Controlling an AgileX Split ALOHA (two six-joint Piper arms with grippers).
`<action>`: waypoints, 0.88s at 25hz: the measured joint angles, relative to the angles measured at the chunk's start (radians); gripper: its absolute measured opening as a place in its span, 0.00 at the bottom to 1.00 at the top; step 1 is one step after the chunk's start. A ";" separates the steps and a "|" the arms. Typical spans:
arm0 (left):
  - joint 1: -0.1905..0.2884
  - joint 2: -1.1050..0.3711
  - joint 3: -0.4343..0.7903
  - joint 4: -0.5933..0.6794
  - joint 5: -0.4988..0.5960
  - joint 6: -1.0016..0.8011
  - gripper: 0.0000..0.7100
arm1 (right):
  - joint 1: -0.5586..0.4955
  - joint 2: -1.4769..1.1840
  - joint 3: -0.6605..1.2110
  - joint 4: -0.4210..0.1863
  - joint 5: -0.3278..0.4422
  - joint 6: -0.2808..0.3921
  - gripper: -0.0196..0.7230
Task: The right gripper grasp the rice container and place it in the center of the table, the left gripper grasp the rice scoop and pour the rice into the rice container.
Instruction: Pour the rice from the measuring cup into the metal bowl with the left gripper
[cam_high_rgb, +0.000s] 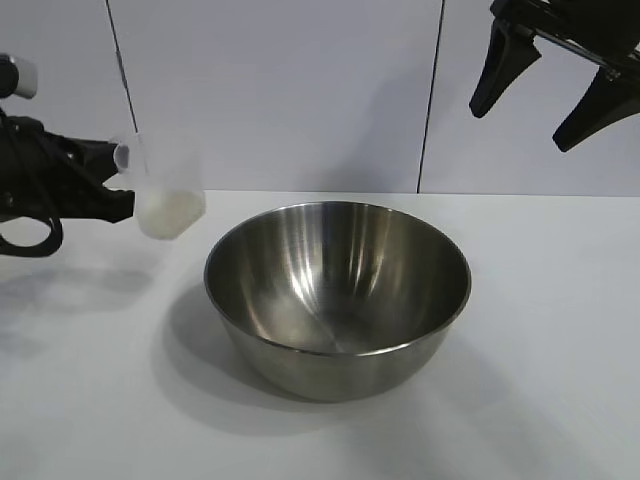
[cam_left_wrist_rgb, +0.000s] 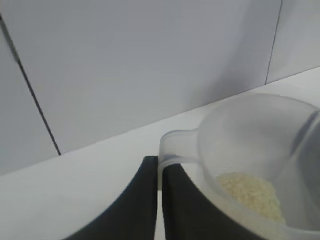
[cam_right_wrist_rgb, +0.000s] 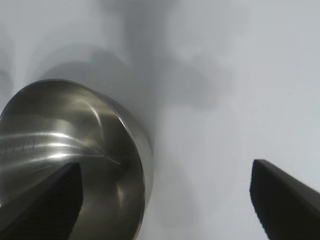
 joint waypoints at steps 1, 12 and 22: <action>0.000 -0.017 -0.013 0.005 0.031 0.003 0.02 | 0.000 0.000 0.000 0.000 0.000 0.000 0.87; -0.062 -0.056 -0.132 0.077 0.222 0.085 0.02 | 0.000 0.000 0.000 0.000 0.000 0.000 0.87; -0.157 -0.056 -0.218 0.079 0.354 0.276 0.02 | 0.000 0.000 0.000 -0.001 0.000 0.000 0.87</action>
